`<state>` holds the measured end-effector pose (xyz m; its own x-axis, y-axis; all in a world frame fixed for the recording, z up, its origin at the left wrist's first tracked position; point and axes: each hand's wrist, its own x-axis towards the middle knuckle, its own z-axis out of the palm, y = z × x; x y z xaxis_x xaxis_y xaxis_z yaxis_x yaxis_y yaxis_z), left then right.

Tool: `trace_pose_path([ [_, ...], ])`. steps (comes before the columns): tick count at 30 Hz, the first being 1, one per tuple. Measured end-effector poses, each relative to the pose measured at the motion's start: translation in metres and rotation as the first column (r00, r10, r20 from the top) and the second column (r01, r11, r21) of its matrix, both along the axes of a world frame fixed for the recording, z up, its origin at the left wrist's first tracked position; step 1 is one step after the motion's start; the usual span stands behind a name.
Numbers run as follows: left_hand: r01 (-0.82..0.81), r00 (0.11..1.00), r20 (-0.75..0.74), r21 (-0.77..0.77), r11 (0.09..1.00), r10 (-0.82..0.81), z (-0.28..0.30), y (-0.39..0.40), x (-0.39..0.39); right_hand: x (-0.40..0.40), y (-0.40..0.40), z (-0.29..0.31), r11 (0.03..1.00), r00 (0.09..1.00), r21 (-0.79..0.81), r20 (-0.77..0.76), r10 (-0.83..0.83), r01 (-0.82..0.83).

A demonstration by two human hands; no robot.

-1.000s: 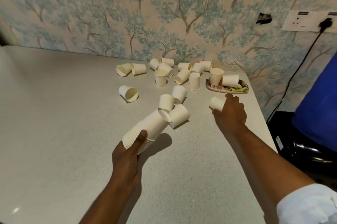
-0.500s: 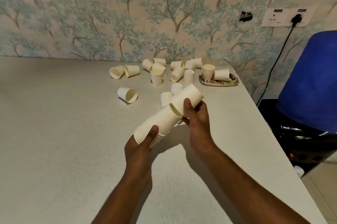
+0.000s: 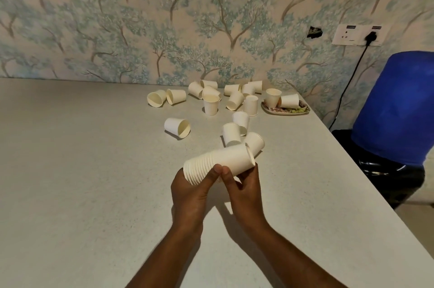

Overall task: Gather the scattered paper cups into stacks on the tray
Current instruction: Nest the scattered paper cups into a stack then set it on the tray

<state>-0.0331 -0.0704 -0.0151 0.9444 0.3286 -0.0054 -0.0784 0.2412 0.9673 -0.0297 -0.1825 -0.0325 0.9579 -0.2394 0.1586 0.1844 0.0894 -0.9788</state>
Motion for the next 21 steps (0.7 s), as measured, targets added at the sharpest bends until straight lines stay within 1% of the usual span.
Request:
trace_pose_path([
  [3, 0.056, 0.997, 0.044, 0.097, 0.994, -0.061, 0.001, 0.017, 0.008, -0.002, -0.012, -0.003, 0.996, 0.996, -0.018, 0.013, 0.087, -0.087],
  [4, 0.083, 0.994, 0.063, 0.15, 0.985, -0.093, 0.003, 0.022, 0.012, -0.003, -0.018, -0.001, 0.995, 0.995, 0.018, 0.019, 0.101, -0.101],
  [6, 0.155, 0.978, 0.087, 0.3, 0.941, -0.189, 0.008, 0.033, 0.02, -0.001, -0.03, 0.01, 0.996, 0.998, 0.06, 0.009, 0.063, -0.063],
  [8, 0.245, 0.947, 0.088, 0.425, 0.871, -0.309, 0.013, 0.039, 0.027, 0.003, -0.046, 0.025, 0.999, 0.999, -0.021, -0.003, 0.047, -0.047],
  [10, 0.357, 0.884, 0.068, 0.539, 0.763, -0.462, 0.018, 0.038, 0.033, 0.007, -0.057, 0.039, 0.977, 0.987, -0.143, -0.058, 0.15, -0.157],
  [12, 0.43, 0.798, 0.037, 0.664, 0.611, -0.601, 0.023, 0.029, 0.037, 0.01, -0.06, 0.044, 0.912, 0.943, -0.252, -0.162, 0.29, -0.324],
  [13, 0.438, 0.759, 0.023, 0.722, 0.536, -0.651, 0.024, 0.022, 0.039, 0.011, -0.059, 0.042, 0.885, 0.921, -0.271, -0.198, 0.335, -0.38],
  [14, 0.44, 0.727, 0.012, 0.76, 0.479, -0.687, 0.025, 0.014, 0.041, 0.012, -0.059, 0.039, 0.879, 0.913, -0.265, -0.207, 0.351, -0.398],
  [17, 0.458, 0.698, -0.046, 0.796, 0.397, -0.714, 0.023, -0.004, 0.049, 0.014, -0.06, 0.032, 0.932, 0.933, -0.157, -0.212, 0.291, -0.327],
  [19, 0.502, 0.674, -0.103, 0.79, 0.352, -0.732, 0.019, -0.009, 0.059, 0.016, -0.069, 0.029, 0.955, 0.947, -0.133, -0.224, 0.23, -0.263],
  [20, 0.555, 0.649, -0.122, 0.75, 0.359, -0.751, 0.019, -0.009, 0.064, 0.017, -0.075, 0.027, 0.964, 0.954, -0.136, -0.23, 0.195, -0.23],
  [21, 0.604, 0.636, -0.123, 0.693, 0.393, -0.762, 0.018, -0.011, 0.071, 0.019, -0.082, 0.026, 0.97, 0.957, -0.135, -0.237, 0.166, -0.201],
])
